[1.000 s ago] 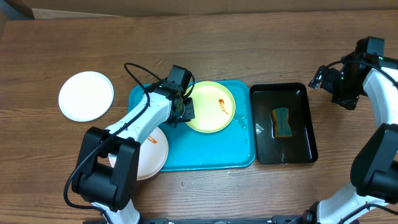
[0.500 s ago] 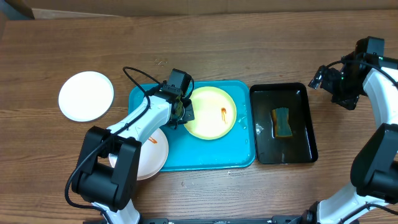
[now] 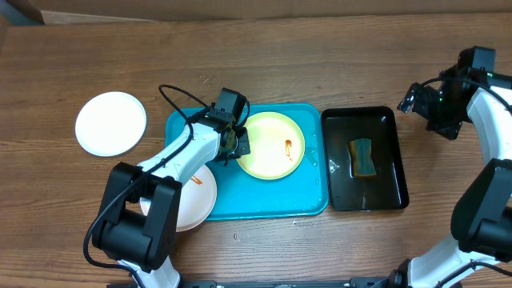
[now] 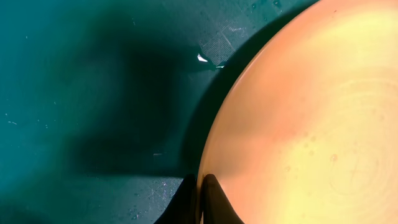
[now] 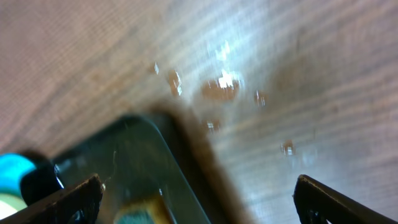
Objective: Clean dirty plates on tray and stack at the side
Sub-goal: 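Lower right gripper into the black tray and grasp the sponge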
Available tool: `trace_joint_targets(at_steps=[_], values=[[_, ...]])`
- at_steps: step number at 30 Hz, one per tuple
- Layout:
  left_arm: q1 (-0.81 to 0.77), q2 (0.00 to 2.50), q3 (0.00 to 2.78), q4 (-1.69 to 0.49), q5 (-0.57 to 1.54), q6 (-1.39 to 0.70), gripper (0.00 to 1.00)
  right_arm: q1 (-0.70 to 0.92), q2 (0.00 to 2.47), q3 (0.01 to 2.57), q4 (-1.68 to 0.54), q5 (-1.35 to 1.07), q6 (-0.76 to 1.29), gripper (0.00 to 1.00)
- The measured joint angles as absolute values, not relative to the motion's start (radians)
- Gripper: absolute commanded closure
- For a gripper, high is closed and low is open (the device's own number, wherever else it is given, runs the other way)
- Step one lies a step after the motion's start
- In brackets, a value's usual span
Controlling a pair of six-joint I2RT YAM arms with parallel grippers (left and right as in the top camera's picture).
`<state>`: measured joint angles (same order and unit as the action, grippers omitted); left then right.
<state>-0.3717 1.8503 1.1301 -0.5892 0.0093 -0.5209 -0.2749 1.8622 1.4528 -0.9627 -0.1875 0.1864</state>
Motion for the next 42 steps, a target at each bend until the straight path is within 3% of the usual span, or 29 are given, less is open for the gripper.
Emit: trace_joint_targets(at_steps=[6, 7, 14, 26, 33, 37, 38, 41, 42], values=[[-0.372, 1.850, 1.130, -0.589, 0.009, -0.521, 0.95, -0.275, 1.862, 1.455, -0.989, -0.303, 0.183, 0.02], [-0.372, 1.850, 1.130, -0.589, 0.009, -0.521, 0.95, -0.275, 1.862, 1.455, -1.012, -0.339, 0.178, 0.10], [-0.372, 1.850, 1.130, -0.590, 0.009, -0.520, 0.94, -0.223, 1.862, 1.455, -1.225, -0.407, 0.110, 0.32], [-0.372, 1.850, 1.128, -0.590, 0.009, -0.517, 0.93, 0.051, 1.862, 1.412, -1.316, -0.095, 0.192, 0.24], [-0.372, 1.850, 1.122, -0.584, 0.010, -0.517, 0.93, 0.127, 1.862, 1.288, -1.154, -0.006, 0.240, 0.18], [-0.372, 1.850, 1.121, -0.582, 0.010, -0.517, 0.92, 0.133, 1.862, 1.208, -1.046, 0.015, 0.245, 0.20], [-0.372, 1.850, 1.121, -0.582, 0.010, -0.517, 0.92, 0.133, 1.862, 1.189, -1.026, 0.019, 0.247, 0.28], [-0.372, 1.850, 1.121, -0.582, 0.010, -0.517, 0.92, 0.133, 1.862, 1.145, -1.002, 0.026, 0.250, 0.85], [-0.372, 1.850, 1.121, -0.582, 0.010, -0.517, 0.92, 0.133, 1.862, 1.139, -1.003, 0.023, 0.252, 0.94]])
